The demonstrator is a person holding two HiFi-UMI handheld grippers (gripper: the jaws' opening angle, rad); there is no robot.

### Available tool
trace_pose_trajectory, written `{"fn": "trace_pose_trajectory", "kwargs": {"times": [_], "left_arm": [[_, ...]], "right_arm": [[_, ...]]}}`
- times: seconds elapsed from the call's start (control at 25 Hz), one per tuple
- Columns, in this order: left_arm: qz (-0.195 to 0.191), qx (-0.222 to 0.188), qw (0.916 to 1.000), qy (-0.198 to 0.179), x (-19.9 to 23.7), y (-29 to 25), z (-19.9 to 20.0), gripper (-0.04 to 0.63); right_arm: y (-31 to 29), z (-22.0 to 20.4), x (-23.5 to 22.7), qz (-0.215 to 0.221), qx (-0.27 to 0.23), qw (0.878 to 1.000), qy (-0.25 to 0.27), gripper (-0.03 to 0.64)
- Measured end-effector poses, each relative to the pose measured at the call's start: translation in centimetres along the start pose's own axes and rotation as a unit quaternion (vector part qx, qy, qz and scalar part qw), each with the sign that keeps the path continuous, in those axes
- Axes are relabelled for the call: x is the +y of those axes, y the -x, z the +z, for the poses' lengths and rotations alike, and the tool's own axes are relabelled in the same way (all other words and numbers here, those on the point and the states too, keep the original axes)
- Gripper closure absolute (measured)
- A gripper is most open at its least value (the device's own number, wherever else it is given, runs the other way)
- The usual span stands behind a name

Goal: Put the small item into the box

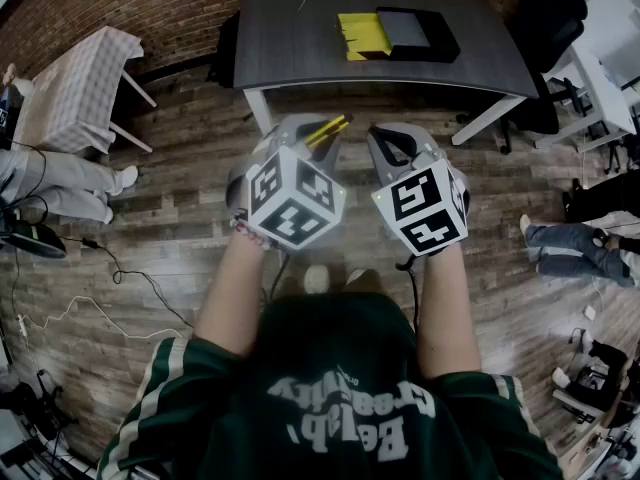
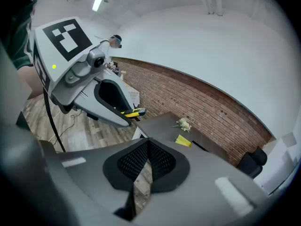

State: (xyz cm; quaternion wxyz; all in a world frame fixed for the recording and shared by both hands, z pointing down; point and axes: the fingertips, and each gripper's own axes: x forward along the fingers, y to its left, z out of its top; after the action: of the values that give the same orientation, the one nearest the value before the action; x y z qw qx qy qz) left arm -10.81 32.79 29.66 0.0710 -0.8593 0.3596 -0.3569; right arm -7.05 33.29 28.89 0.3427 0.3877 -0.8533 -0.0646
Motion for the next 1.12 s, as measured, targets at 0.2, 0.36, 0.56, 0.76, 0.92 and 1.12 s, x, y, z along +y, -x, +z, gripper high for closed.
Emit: {"fn": "trace_pose_trajectory", "kwargs": {"times": [0.2, 0.36, 0.56, 0.76, 0.92, 1.12], "left_arm": [[-0.002, 0.001, 1.0, -0.001, -0.18, -0.31, -0.16, 0.525], [-0.003, 0.003, 1.0, -0.002, -0.53, -0.13, -0.12, 0.525], [-0.003, 0.003, 1.0, -0.002, -0.62, -0.1, -0.01, 0.525], [-0.004, 0.003, 1.0, -0.003, -0.93, 0.23, -0.16, 0.525], [-0.004, 0.004, 1.0, -0.003, -0.9, 0.27, -0.32, 0.525], [-0.003, 0.004, 1.0, -0.004, -0.85, 0.54, -0.46, 0.525]], "right_arm": [[-0.07, -0.26, -0.12, -0.002, 0.001, 1.0, 0.001, 0.612], [0.21, -0.44, -0.07, -0.004, 0.004, 1.0, 0.001, 0.612], [0.36, -0.51, -0.07, -0.004, 0.004, 1.0, 0.002, 0.612], [0.63, -0.57, 0.31, -0.005, 0.005, 1.0, 0.002, 0.612], [0.6, -0.59, 0.32, -0.006, 0.005, 1.0, 0.0, 0.612], [0.63, -0.4, 0.53, -0.008, 0.003, 1.0, 0.002, 0.612]]}}
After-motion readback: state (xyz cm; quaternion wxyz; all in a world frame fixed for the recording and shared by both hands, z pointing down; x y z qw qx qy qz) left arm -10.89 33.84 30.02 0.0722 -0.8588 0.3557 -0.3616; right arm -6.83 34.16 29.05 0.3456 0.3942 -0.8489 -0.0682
